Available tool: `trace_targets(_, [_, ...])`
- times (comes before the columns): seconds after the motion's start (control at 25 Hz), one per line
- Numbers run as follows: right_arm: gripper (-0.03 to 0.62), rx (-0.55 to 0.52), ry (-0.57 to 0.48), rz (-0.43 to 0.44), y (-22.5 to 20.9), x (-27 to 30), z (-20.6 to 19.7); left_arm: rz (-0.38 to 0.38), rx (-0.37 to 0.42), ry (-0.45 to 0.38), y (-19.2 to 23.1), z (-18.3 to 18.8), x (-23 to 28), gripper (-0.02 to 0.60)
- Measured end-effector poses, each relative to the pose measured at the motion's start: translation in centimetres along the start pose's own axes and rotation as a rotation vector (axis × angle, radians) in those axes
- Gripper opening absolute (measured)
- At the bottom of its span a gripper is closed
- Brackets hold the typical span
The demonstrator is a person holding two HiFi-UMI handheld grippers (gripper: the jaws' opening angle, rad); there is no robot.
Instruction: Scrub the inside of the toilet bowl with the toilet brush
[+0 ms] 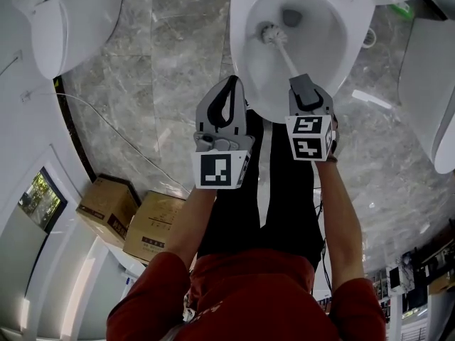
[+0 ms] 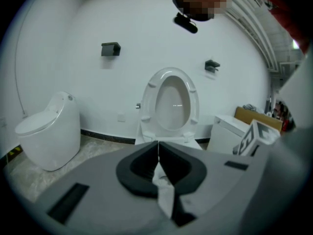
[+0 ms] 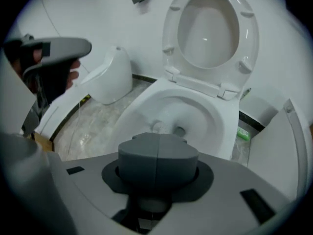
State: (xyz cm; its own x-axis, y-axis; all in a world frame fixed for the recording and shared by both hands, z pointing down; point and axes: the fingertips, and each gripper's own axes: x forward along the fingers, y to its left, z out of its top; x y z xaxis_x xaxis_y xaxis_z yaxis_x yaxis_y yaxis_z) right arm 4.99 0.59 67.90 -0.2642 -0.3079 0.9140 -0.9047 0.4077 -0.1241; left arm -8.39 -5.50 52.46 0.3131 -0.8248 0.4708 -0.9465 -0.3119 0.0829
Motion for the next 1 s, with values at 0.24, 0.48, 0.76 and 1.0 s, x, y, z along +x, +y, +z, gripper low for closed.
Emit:
trace_targets(0.24, [0.149,-0.11,-0.121,-0.058,-3.7,1.4,8.4,-0.03,0.028,0.046,-0.9,-0.4,-0.1,-0.002])
trace_targets(0.48, [0.146,-0.175,-0.035,-0.226,-11.6,0.5,5.7,-0.038,0.028,0.053,-1.1,-0.3,-0.1,-0.002])
trace_targets(0.76, [0.147,-0.019,0.072,-0.171,-7.5,-1.0,-2.4,-0.012,0.011,0.029,-0.1,-0.2,-0.2,-0.002])
trace_targets(1.0, [0.149,0.184,0.065,-0.038,-1.2,-0.5,-3.0,-0.008,0.01,0.001,-0.4,0.4,-0.3,-0.002])
